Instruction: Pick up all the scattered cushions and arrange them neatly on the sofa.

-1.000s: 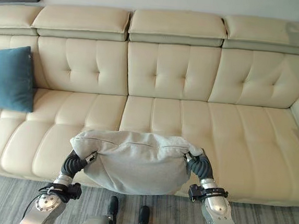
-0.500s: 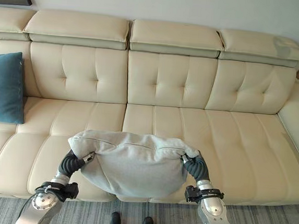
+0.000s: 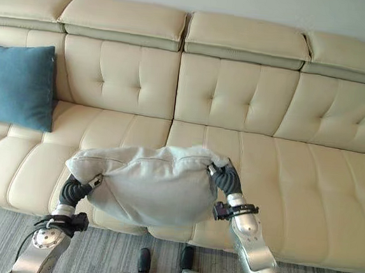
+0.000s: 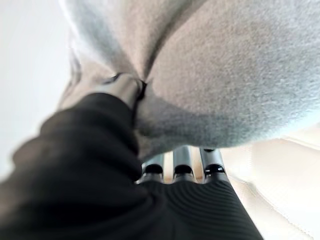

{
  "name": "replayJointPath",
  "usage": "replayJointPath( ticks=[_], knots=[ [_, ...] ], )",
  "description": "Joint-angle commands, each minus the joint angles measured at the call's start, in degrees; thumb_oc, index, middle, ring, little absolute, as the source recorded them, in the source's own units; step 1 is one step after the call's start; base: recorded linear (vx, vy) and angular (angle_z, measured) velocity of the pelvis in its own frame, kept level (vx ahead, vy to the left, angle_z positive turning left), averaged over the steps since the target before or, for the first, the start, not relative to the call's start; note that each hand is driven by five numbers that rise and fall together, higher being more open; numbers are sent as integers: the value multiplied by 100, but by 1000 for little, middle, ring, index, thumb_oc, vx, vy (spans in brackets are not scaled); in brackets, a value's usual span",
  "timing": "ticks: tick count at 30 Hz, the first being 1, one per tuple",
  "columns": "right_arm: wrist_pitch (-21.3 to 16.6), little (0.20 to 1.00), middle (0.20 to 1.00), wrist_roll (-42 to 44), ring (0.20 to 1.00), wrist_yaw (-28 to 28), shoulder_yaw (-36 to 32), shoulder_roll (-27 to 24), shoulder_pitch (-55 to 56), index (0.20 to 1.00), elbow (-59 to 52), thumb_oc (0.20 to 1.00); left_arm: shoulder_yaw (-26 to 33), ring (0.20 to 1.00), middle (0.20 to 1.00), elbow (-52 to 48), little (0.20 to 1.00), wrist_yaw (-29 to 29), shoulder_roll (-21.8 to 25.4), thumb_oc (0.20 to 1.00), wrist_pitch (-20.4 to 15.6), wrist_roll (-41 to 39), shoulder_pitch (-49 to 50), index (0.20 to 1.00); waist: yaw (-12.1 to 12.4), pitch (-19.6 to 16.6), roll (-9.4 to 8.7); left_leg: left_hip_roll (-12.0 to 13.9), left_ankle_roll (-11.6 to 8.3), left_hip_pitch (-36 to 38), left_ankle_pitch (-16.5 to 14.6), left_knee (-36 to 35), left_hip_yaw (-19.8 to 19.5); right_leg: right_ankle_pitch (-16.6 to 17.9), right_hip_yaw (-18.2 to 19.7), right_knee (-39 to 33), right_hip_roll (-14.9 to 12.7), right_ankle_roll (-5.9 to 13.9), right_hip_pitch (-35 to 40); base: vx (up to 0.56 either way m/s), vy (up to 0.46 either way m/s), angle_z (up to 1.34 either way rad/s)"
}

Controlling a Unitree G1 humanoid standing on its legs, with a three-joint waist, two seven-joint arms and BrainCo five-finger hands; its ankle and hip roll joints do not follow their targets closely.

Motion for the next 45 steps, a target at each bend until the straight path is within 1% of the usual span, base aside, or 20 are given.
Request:
replayJointPath(
  ticks=[1,2,4,5,6,8,9,10,12,13,14,15,21,26,30,36,37,40,43,45],
  knots=[
    [-663,200,200,7,200,-391,310,311,-1002,200,-30,200,-213,200,200,79,200,462,140,200,-805,335,-1276,200,-27,-327,-142,-94,-222,206,-889,395,159,-609,-27,117,-134,548,41,-57,-56,-5],
    [-652,200,200,-49,200,-487,382,354,-1212,200,116,200,-284,200,200,268,200,612,148,200,-807,395,-1549,200,-24,-301,-139,-83,-229,121,-860,388,154,-601,-26,109,-131,544,-30,-121,-59,0],
    [-688,200,200,-141,200,-1108,670,522,-2578,200,1084,200,-755,200,200,1324,200,1369,278,200,-833,604,-3148,200,-43,-110,-122,-55,-274,-435,-702,412,123,-522,32,189,-118,546,-574,-168,-46,-1],
    [-703,200,200,-137,200,-1111,661,521,-2625,200,1117,200,-765,200,200,1366,200,1375,278,200,-852,601,-3204,200,-41,-108,-127,-56,-274,-477,-702,429,121,-524,31,205,-122,545,-615,-133,-50,2],
    [-734,200,200,-114,200,-1353,738,453,-3387,200,1690,200,-1037,200,200,2065,200,1691,384,200,-835,660,-4164,200,-67,-18,-109,-44,-307,-755,-612,444,56,-480,58,258,-119,547,-885,-51,-39,7],
    [-723,200,200,-125,200,-1475,756,418,-3723,200,1942,200,-1089,200,200,2302,200,1826,433,200,-849,667,-4499,200,-74,-4,-115,-49,-324,-906,-544,435,34,-441,69,266,-132,548,-1033,-33,-37,12],
    [-753,200,200,-79,200,-1624,813,362,-4152,200,2404,200,-1230,200,200,2763,200,1992,509,200,-842,667,-5036,200,-71,26,-103,-43,-346,-1042,-488,409,-7,-428,81,272,-139,557,-1148,-3,-44,13],
    [-743,200,200,-72,200,-1698,859,289,-4382,200,2600,200,-1274,200,200,2926,200,2038,577,200,-831,661,-5271,200,-71,72,-93,-32,-358,-1110,-456,385,-29,-422,75,276,-143,562,-1223,7,-54,10],
    [-748,200,200,-63,200,-1759,877,255,-4610,200,2791,200,-1332,206,206,3130,206,2075,635,206,-830,642,-5494,206,-74,108,-89,-37,-363,-1210,-410,381,-46,-395,80,284,-147,568,-1325,0,0,0],
    [-718,200,200,-26,200,-1790,927,205,-4793,200,3030,200,-1394,749,749,3352,749,2045,670,749,-816,562,-5682,749,-68,157,-66,-24,-372,-1255,-409,383,-56,-406,90,313,-139,571,-1399,0,0,0],
    [-715,401,401,22,401,-1798,1003,109,-4970,401,3242,401,-1523,1000,1000,3629,1000,1969,708,1000,-800,473,-5956,1000,-67,193,-57,-20,-376,-1322,-372,374,-81,-393,82,335,-147,569,-1478,0,0,0],
    [-697,1000,1000,45,1000,-1854,1011,52,-5164,1000,3431,1000,-1554,1000,1000,3838,1000,1980,818,1000,-785,458,-6153,1000,-68,243,-37,-16,-383,-1407,-350,382,-88,-389,87,371,-153,569,-1565,0,0,0],
    [-616,1000,1000,284,1000,-2006,817,-258,-5499,1000,3745,1000,-1652,1000,1000,4110,1000,1740,1217,1000,-706,256,-6581,1000,-88,371,58,-21,-408,-1512,-273,337,-148,-431,98,502,-148,567,-1744,0,-2,1],
    [-610,1000,1000,615,1000,-1908,636,-937,-5661,1000,3927,1000,-1694,1000,1000,4306,1000,1379,2065,1000,-518,488,-6518,1000,-77,348,90,-11,-445,-1376,-283,228,-124,-422,104,448,-144,597,-1649,4,4,1],
    [-636,1000,1000,917,1000,-1841,609,-1217,-5855,1000,4169,1000,-1653,1000,1000,4417,1000,1289,2329,1000,-485,450,-6507,1000,-49,339,75,4,-469,-1334,-281,207,-95,-369,108,365,-145,619,-1608,0,0,0],
    [-599,1000,1000,1731,1000,-1563,641,-1527,-6201,1000,4853,1000,-1954,1000,1000,4944,1000,647,2663,1000,-443,46,-6657,1000,-29,302,117,16,-500,-1285,-217,122,-60,-286,121,243,-137,637,-1533,2,11,-1],
    [-580,1000,1000,1881,1000,-1512,614,-1587,-6133,1000,4876,1000,-1802,1000,1000,4843,1000,572,2601,1000,-511,-261,-6569,1000,-20,307,129,19,-513,-1258,-190,83,-76,-283,111,220,-126,633,-1510,0,0,0],
    [-534,1000,1000,1838,1000,-1481,539,-1687,-5854,1000,4635,1000,-1566,1000,1000,4480,1000,549,2557,1000,-592,-436,-6235,1000,-38,297,129,10,-518,-1267,-143,55,-91,-258,98,181,-128,629,-1502,0,0,0],
    [-424,1000,1000,1466,1000,-1330,95,-1854,-4574,1000,3489,1000,-874,1000,1000,3112,1000,418,2472,1000,-731,-435,-4864,1000,-76,258,120,1,-504,-1124,-154,-2,-84,-279,103,131,-110,614,-1350,36,9,2],
    [-485,1000,1000,1181,1000,-1067,-278,-1836,-3499,1000,2728,1000,-428,1000,1000,2593,1000,233,2186,1000,-802,-463,-3875,1000,-113,216,105,3,-485,-965,-224,-11,-64,-337,114,118,-109,602,-1187,104,28,8]
  ],
)
